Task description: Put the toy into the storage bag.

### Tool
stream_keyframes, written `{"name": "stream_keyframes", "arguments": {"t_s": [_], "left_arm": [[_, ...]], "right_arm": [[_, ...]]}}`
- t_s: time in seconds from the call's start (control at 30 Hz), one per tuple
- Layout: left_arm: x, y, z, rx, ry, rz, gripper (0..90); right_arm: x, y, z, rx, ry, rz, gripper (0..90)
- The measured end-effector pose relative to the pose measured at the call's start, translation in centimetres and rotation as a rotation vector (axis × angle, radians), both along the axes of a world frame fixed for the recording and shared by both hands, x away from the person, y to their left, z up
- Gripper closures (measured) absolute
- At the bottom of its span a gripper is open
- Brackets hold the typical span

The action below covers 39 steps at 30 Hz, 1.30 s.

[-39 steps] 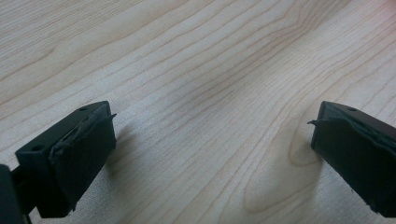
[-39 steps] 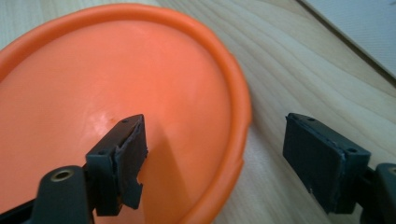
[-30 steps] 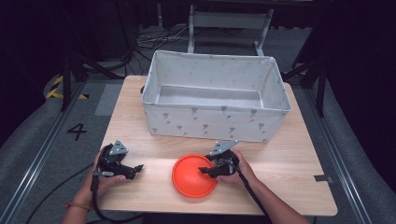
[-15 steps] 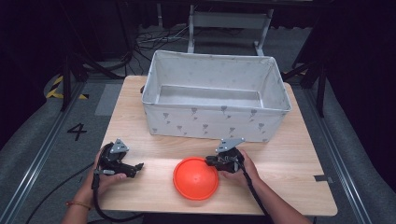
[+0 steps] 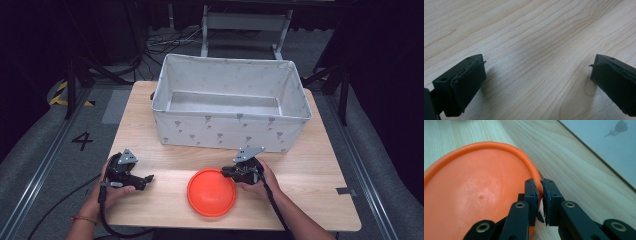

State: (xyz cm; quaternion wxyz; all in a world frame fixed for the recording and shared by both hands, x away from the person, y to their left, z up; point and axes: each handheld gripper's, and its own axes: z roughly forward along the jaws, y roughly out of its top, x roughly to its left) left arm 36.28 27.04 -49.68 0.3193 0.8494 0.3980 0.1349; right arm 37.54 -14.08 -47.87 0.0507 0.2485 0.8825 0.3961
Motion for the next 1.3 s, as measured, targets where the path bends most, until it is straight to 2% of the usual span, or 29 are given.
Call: {"name": "stream_keyframes", "arguments": {"t_s": [0.13,0.2,0.3,0.33,0.37,0.4,0.47,0.53,0.6,0.7,0.77,0.83,0.9,1.0,1.13,1.2,1.3], "left_arm": [[0.0,0.0,0.0,-0.002,0.006,0.0,0.2],[0.0,0.0,0.0,0.0,0.002,-0.001,0.2],[0.0,0.0,0.0,0.0,0.002,-0.002,0.2],[0.0,0.0,0.0,0.0,0.002,-0.002,0.2],[0.0,0.0,0.0,-0.003,0.007,0.001,0.2],[0.0,0.0,0.0,-0.003,0.006,0.001,0.2],[0.0,0.0,0.0,-0.001,0.004,-0.001,0.2],[0.0,0.0,0.0,0.0,0.0,0.0,0.2],[0.0,0.0,0.0,-0.002,0.003,0.002,0.2],[0.0,0.0,0.0,-0.003,0.006,0.001,0.2],[0.0,0.0,0.0,-0.002,0.005,0.001,0.2],[-0.1,0.0,0.0,-0.006,0.005,0.006,0.2],[0.0,0.0,0.0,-0.003,0.007,0.002,0.2],[0.0,0.0,0.0,-0.002,0.004,0.001,0.2],[0.0,0.0,0.0,-0.002,0.005,0.001,0.2],[0.0,0.0,0.0,-0.003,0.007,0.002,0.2],[0.0,0.0,0.0,-0.004,0.008,0.002,0.2]], "right_arm": [[0.0,0.2,-0.4,-0.028,-0.003,0.003,80.9],[0.0,0.2,-0.5,-0.03,0.003,0.011,76.1],[-0.1,0.4,-0.6,-0.045,-0.001,0.006,62.2],[-0.1,0.4,-0.6,-0.045,-0.001,0.006,62.2],[-0.1,0.5,-0.7,-0.044,0.013,0.016,54.0],[-0.2,0.7,-0.8,-0.051,0.009,0.008,40.1],[-0.3,0.8,-0.9,-0.048,0.018,0.003,29.6],[-0.3,0.9,-1.0,-0.052,0.024,0.002,26.4],[-0.6,1.2,-1.1,-0.029,0.052,0.053,25.9],[-1.2,1.9,-1.1,-0.044,0.037,0.096,25.1],[-1.4,2.1,-1.1,-0.052,0.023,0.092,28.0],[-1.4,2.1,-1.1,-0.051,0.01,0.07,41.5],[-1.0,1.7,-1.0,-0.026,0.034,0.036,52.8],[-0.6,1.3,-1.0,0.004,0.066,0.014,62.1],[-0.3,0.6,-0.7,0.058,0.086,0.007,73.0],[-0.3,0.4,-0.3,0.062,0.088,0.013,75.0],[-0.5,0.1,0.5,0.089,0.07,0.028,78.8]]}}
